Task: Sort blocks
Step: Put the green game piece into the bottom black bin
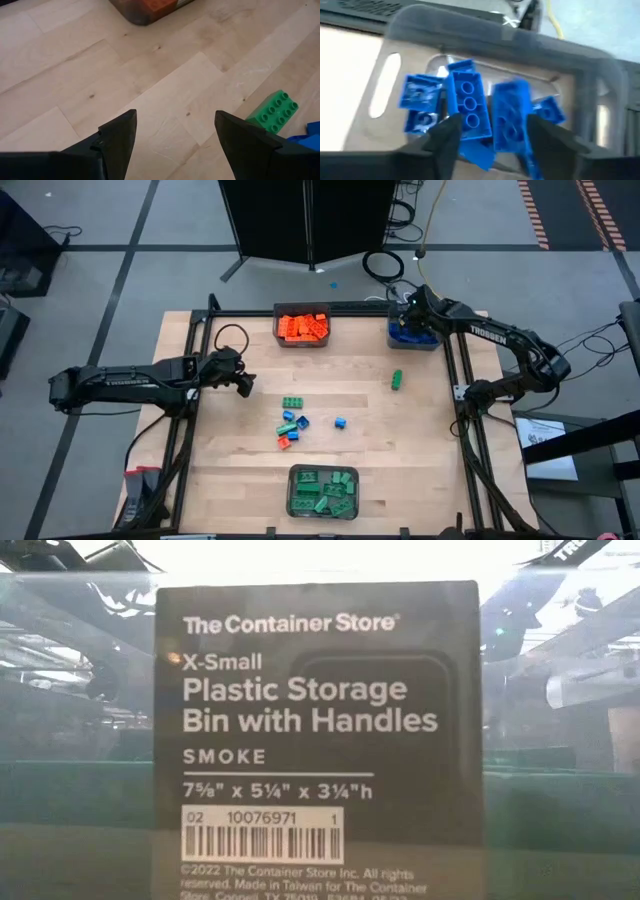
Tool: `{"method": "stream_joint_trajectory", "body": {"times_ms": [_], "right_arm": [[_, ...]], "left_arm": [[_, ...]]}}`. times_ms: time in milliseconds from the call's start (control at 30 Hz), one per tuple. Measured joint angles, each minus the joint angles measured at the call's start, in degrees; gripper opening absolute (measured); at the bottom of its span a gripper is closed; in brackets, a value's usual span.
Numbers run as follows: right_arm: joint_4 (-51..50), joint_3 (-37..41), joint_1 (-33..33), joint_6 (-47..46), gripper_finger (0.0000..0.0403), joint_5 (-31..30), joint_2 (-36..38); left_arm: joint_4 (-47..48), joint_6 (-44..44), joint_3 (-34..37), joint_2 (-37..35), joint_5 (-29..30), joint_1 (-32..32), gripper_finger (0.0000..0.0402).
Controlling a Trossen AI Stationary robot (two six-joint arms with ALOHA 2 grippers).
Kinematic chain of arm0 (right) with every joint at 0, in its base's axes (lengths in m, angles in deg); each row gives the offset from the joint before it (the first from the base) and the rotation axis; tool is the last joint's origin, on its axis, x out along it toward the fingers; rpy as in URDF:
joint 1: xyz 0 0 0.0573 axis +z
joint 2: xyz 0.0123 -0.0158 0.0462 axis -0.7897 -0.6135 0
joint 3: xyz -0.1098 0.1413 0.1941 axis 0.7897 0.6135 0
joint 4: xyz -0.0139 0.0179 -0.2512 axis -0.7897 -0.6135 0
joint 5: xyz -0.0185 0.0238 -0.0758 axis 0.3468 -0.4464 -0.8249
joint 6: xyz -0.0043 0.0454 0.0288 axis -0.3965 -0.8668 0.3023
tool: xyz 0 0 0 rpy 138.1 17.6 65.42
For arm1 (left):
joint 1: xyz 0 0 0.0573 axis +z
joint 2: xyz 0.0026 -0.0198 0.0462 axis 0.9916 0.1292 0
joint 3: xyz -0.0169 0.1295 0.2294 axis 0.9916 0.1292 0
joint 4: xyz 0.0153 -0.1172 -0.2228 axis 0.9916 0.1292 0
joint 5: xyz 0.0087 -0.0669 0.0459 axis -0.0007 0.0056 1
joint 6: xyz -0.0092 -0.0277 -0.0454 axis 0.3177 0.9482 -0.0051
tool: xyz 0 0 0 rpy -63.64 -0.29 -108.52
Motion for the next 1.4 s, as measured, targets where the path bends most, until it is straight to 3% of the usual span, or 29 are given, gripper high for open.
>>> {"method": "stream_joint_trajectory", "body": {"times_ms": [133,300,500,700,867,1100,1400], "right_arm": [[1.29,-0.02,-0.31,-1.45,0.0274,2.02,0.18],[0.67,-0.02,1.47,-4.47,0.0308,9.15,1.21],[-1.36,-0.02,10.6,-8.87,0.0304,9.43,3.12],[-5.69,1.61,24.57,-20.99,0.0292,-2.76,3.17],[-3.51,5.15,32.29,-31.81,0.0291,-5.03,2.97],[-1.6,12.26,37.52,-44.89,0.029,-6.39,2.56],[13.01,21.57,40.37,-55.2,0.0287,-3.33,1.49]], "left_arm": [[0.0,0.02,0.0,0.0,0.0,-0.02,0.027],[0.02,0.02,0.0,0.0,0.0,-0.01,0.027],[0.0,-0.35,0.0,0.0,0.09,-0.02,0.027],[0.0,-0.37,0.0,0.0,0.29,-0.02,0.027],[-0.02,-1.57,0.0,0.0,0.35,-0.01,0.027],[-0.03,-1.6,0.0,-0.01,0.37,-0.02,0.027],[-0.04,-1.6,0.0,0.0,0.37,-0.02,0.027]]}}
